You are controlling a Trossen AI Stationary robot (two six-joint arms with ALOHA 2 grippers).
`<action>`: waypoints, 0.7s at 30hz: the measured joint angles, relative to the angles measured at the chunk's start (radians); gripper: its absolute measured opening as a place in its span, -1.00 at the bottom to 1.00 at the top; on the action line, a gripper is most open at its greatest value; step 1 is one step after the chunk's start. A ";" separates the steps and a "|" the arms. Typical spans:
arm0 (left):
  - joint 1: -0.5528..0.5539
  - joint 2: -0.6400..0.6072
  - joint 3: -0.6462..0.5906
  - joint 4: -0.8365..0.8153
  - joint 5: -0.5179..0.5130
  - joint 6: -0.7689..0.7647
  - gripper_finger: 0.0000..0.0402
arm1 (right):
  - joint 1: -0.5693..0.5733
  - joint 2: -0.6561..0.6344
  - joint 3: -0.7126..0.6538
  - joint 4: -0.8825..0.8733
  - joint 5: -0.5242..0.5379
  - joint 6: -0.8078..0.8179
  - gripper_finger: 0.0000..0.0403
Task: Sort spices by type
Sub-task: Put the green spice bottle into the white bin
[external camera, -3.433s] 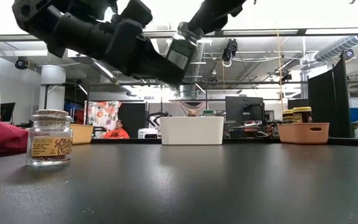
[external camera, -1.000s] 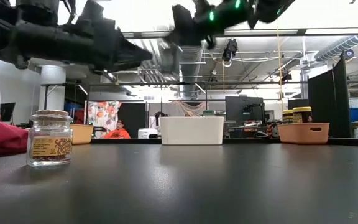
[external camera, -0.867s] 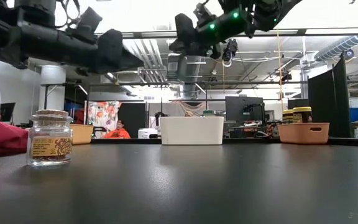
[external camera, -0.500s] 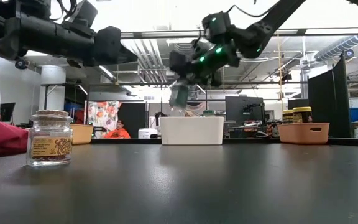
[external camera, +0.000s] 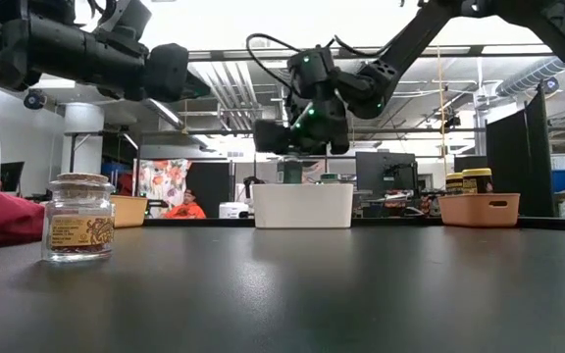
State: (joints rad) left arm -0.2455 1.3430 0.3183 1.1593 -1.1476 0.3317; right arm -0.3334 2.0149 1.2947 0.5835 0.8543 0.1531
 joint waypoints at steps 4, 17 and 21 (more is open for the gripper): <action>-0.001 -0.001 0.000 -0.003 -0.012 0.000 0.75 | 0.004 0.022 0.007 -0.009 0.081 0.002 -0.03; -0.003 -0.001 0.000 -0.020 -0.022 -0.024 0.76 | -0.019 0.059 0.008 -0.011 0.098 0.088 -0.03; -0.003 -0.001 0.000 -0.025 -0.022 -0.026 0.76 | -0.026 0.072 0.007 -0.034 0.117 0.106 -0.03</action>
State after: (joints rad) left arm -0.2481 1.3418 0.3180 1.1343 -1.1698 0.3056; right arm -0.3599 2.0870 1.3022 0.5490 0.9713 0.2587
